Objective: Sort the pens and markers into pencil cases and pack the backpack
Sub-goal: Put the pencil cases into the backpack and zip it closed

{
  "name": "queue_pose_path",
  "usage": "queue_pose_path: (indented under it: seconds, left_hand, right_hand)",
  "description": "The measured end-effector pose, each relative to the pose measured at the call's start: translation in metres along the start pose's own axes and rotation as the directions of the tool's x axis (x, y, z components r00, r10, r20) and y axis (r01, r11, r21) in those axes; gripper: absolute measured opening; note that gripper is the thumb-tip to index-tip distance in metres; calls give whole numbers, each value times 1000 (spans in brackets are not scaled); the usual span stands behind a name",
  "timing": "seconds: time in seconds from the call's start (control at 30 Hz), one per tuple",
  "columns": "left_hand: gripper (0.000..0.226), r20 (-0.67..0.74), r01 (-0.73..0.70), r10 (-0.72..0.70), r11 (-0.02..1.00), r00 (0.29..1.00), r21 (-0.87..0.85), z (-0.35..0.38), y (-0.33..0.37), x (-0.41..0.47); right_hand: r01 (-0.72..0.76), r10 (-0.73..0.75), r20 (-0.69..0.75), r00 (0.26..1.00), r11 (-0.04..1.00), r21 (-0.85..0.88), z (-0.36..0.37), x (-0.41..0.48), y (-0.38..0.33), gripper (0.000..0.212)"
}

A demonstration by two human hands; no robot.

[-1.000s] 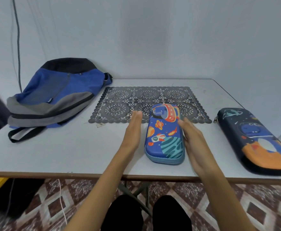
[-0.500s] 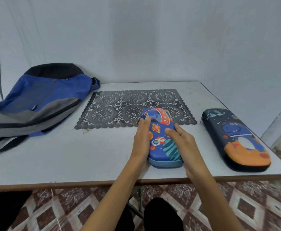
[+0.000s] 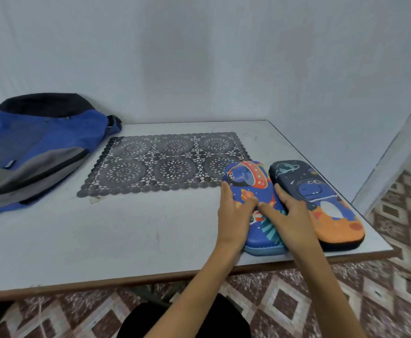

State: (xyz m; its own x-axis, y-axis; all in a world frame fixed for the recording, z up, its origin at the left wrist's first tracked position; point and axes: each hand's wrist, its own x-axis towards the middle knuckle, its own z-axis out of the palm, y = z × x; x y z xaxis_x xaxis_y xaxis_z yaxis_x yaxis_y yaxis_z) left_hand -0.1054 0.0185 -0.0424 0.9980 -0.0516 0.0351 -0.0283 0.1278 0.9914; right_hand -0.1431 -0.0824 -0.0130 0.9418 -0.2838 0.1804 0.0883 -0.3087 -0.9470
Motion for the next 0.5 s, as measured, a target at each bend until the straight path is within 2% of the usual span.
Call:
queue_pose_path:
  seconds: [0.07,0.17,0.23,0.33,0.43,0.5]
  left_hand:
    - [73,-7,14,-13,1000,1000,11,0,-1,1]
    - [70,-6,28,-28,1000,1000,9,3,1,-1]
    - [76,1,34,-34,999,999,-17,4,2,-2]
    - [77,99,33,-29,999,995,-36,5,0,-4]
    - [68,211,77,-63,995,975,-56,-13,8,-5]
    - [64,215,53,-61,998,975,43,-36,23,-8]
  right_hand:
    - [0,-1,-13,1000,997,-72,0,0,1,55]
    - [13,-10,13,1000,980,-199,-1,-1,5,56]
    - [33,-16,58,998,953,-300,-3,1,4,57]
    - [62,-13,123,992,911,-407,-6,2,-3,59]
    - [195,-148,146,978,896,-399,0,3,-13,61]
    - [263,-224,153,962,909,-324,12,6,-21,63]
